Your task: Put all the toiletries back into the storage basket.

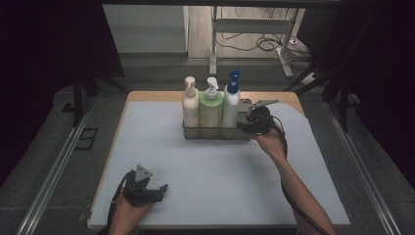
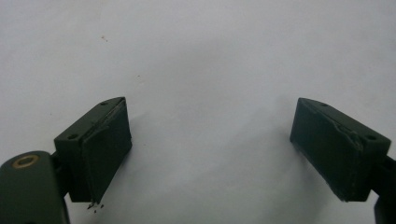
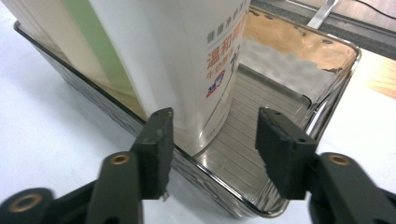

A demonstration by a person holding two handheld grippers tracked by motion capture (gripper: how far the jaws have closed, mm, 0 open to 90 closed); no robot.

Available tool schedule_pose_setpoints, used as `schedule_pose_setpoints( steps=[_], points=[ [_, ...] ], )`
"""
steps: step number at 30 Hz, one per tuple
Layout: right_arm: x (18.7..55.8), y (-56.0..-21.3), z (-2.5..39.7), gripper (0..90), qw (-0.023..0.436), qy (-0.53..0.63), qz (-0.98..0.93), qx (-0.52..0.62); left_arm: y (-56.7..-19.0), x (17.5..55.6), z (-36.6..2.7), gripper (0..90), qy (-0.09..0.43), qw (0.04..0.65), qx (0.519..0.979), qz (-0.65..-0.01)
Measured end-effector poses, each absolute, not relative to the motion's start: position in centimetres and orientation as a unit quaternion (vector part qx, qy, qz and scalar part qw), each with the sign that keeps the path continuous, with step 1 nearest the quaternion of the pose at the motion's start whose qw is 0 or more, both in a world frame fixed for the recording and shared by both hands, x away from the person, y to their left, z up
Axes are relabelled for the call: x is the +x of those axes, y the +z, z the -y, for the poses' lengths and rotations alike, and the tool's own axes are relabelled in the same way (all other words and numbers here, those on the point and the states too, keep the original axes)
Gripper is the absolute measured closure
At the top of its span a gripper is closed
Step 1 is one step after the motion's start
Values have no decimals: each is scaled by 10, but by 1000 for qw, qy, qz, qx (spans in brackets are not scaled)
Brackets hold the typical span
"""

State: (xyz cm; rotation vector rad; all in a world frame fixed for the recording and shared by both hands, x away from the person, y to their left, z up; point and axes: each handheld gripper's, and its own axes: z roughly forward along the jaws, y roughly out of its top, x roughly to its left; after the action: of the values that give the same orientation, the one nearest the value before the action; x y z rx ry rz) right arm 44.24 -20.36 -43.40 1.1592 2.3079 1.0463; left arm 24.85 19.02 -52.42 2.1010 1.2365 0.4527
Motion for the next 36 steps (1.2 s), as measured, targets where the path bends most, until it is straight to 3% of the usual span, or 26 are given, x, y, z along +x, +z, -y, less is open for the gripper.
schedule_pose_setpoints(
  steps=[12, 22, 36],
  points=[
    [424, -419, 209, 268, 189, 370, -825, 383, -524, 248, -190, 121, 173, 325, 801, -472],
    [407, -412, 214, 251, 189, 364, -836, 366, -524, 249, -190, 121, 173, 325, 801, -472],
    [376, -404, 225, 148, 175, 373, -836, 362, -524, 249, -190, 121, 172, 324, 802, -472]
  ],
)
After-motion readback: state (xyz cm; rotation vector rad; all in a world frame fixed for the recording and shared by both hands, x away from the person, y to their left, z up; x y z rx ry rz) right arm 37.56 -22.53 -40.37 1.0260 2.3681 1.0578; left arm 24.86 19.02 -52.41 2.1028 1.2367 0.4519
